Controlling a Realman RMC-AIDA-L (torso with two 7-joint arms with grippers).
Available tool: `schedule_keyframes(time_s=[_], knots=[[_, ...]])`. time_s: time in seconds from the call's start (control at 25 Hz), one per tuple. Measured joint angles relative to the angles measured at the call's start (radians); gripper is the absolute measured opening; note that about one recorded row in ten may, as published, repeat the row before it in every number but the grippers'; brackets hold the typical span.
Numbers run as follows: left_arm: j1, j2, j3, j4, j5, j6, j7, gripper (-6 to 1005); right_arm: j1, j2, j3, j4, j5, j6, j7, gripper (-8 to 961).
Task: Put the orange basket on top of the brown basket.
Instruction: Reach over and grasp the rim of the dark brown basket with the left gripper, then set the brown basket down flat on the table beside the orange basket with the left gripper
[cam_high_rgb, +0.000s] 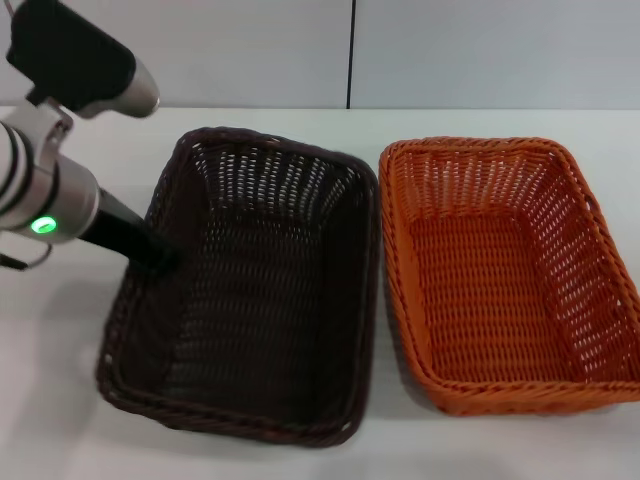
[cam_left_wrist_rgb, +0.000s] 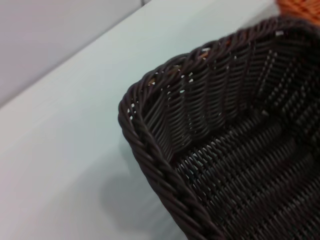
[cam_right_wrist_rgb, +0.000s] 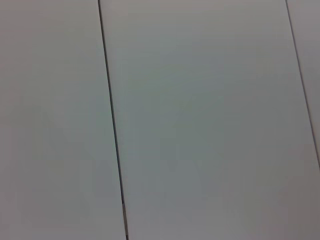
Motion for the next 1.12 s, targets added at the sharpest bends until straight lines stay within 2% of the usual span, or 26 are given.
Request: schedule_keyframes(time_s=[0.12, 0.44, 0.72, 0.96, 1.12], knots=[[-0.051, 0.0, -0.121, -0.04, -0.02, -0.117, 0.198, 320, 0.002, -0.001, 0.001, -0.002, -0.001, 0.0, 0.0, 825], [-0.136, 0.006, -0.27, -0.057, -0.023, -0.257, 0.416, 273, 0.003, -0.002, 0.008, -0.022, -0.003, 0.008, 0.0, 818], [-0.188, 0.012, -0.295, -0.116, -0.016, -0.349, 0.533, 185, 0.003, -0.002, 0.013, -0.049, -0.007, 0.009, 0.0, 812], [-0.231, 0.029, -0.3, -0.131, -0.015, -0.397, 0.593, 179, 0.003, 0.0, 0.012, -0.058, -0.007, 0.013, -0.003, 807], [-0.266, 0.025, -0.299, -0.115, -0.018, -0.423, 0.633, 175, 0.003, 0.002, 0.012, -0.06, -0.007, 0.021, -0.004, 803]])
